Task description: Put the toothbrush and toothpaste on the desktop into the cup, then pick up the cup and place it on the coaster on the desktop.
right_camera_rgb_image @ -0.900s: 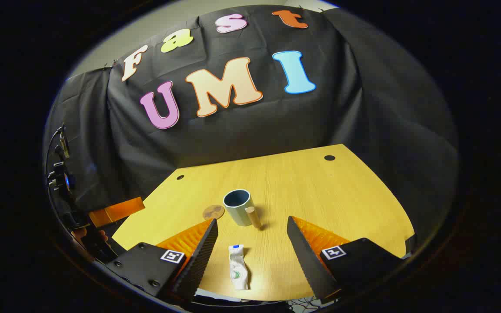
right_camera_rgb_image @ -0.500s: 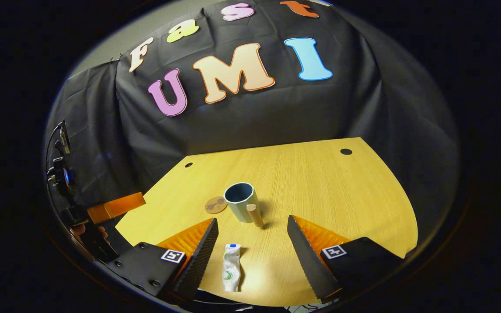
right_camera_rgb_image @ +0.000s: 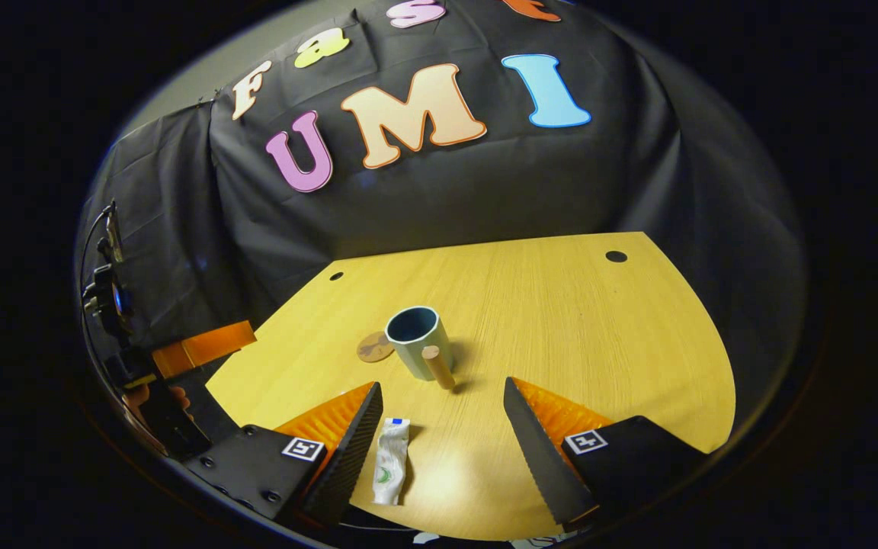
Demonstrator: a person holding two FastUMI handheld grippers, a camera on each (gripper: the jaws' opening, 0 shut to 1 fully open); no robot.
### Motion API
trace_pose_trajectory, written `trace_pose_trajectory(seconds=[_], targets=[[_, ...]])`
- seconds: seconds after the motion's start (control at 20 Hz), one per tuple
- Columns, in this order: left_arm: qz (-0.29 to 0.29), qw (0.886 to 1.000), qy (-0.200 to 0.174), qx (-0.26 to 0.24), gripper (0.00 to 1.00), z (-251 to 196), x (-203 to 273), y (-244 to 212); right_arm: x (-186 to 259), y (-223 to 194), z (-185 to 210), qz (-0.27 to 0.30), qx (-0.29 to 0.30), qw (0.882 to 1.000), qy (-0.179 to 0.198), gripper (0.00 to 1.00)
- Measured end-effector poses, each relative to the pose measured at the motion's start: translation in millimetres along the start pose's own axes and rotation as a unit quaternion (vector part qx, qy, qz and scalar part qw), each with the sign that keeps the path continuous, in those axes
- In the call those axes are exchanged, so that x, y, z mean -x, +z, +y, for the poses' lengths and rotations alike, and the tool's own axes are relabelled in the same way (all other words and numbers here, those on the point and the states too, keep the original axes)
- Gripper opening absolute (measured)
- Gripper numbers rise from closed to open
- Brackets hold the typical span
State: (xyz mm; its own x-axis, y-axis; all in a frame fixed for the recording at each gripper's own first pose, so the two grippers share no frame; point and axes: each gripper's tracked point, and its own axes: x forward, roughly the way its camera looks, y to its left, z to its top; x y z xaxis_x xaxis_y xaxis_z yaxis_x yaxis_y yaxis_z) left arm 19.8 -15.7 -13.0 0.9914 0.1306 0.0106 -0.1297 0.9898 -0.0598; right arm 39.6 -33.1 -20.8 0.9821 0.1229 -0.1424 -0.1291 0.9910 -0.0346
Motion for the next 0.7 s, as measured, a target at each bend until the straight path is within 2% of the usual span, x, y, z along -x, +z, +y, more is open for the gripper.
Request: trace_pose_trajectory(seconds=[0.25, 0.55, 0.6, 0.65, 0.7], targets=[[0.007, 0.999, -0.014, -0.028, 0.95, 6, -6, 4, -1, -5, 0, 0.008, -0.006, 1.0, -0.021, 0.98], [0.043, 0.996, -0.051, -0.057, 0.95, 34, -12, -2, -12, -24, 21, 0.033, -0.007, 0.997, -0.062, 0.98], [0.049, 0.995, -0.056, -0.061, 0.95, 40, -13, -2, -16, -31, 25, 0.043, -0.007, 0.997, -0.069, 0.93], [0.049, 0.995, -0.061, -0.066, 0.95, 47, -14, 1, -21, -36, 31, 0.055, -0.007, 0.996, -0.073, 0.98], [0.053, 0.994, -0.063, -0.072, 0.95, 54, -16, 1, -25, -44, 37, 0.068, -0.007, 0.995, -0.076, 0.98]])
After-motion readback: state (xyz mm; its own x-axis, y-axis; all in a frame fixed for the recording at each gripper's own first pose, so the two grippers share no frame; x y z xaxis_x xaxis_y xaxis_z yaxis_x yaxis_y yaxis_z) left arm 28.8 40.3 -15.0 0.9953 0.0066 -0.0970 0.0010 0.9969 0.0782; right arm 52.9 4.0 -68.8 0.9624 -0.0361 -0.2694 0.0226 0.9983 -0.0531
